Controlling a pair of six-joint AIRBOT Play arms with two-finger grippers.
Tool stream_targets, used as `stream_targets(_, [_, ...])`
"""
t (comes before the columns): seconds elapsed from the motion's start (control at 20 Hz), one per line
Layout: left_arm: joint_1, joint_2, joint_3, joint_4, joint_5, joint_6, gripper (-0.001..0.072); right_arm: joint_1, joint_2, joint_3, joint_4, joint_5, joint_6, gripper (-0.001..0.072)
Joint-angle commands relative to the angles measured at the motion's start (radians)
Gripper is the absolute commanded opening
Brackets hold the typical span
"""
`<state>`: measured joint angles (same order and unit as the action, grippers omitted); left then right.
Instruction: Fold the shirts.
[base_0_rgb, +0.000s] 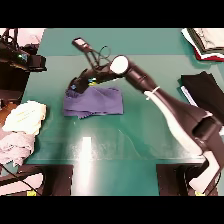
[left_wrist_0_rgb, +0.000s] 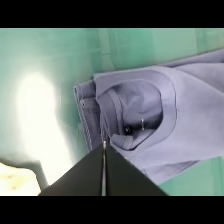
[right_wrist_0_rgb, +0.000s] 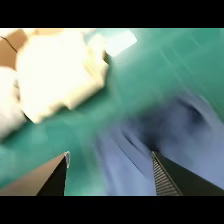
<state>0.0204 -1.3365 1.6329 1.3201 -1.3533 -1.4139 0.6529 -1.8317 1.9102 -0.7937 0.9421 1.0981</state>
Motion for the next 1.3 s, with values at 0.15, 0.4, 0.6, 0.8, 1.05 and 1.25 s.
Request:
stream_targets(0.15, [0.002, 0.001, -0.095, -0.128, -0.003, 0.009, 0.0027, -0.280, 0.179, -0.308, -0.077, 0.211, 0.164, 0.0594])
stream_targets(0.4, [0.002, 0.001, -0.321, -0.132, 0.098, 0.034, 0.0543, -0.409, 0.213, -0.508, -0.027, 0.227, 0.188, 0.0594])
stream_targets(0.6, [0.002, -0.010, -0.486, -0.140, 0.212, 0.063, 0.0542, -0.416, 0.212, -0.583, 0.008, 0.223, 0.187, 0.0593])
stream_targets(0.8, [0.002, -0.063, -0.523, -0.166, 0.246, 0.087, 0.0542, -0.416, 0.213, -0.584, 0.016, 0.222, 0.187, 0.0593])
stream_targets(1.05, [0.002, -0.060, -0.513, -0.184, 0.209, 0.114, 0.0026, -0.417, 0.214, -0.584, 0.015, 0.268, 0.187, 0.0593])
stream_targets(1.25, [0.002, 0.000, -0.499, -0.073, 0.000, 0.176, 0.0027, -0.418, 0.213, -0.584, 0.013, 0.333, 0.187, 0.0593])
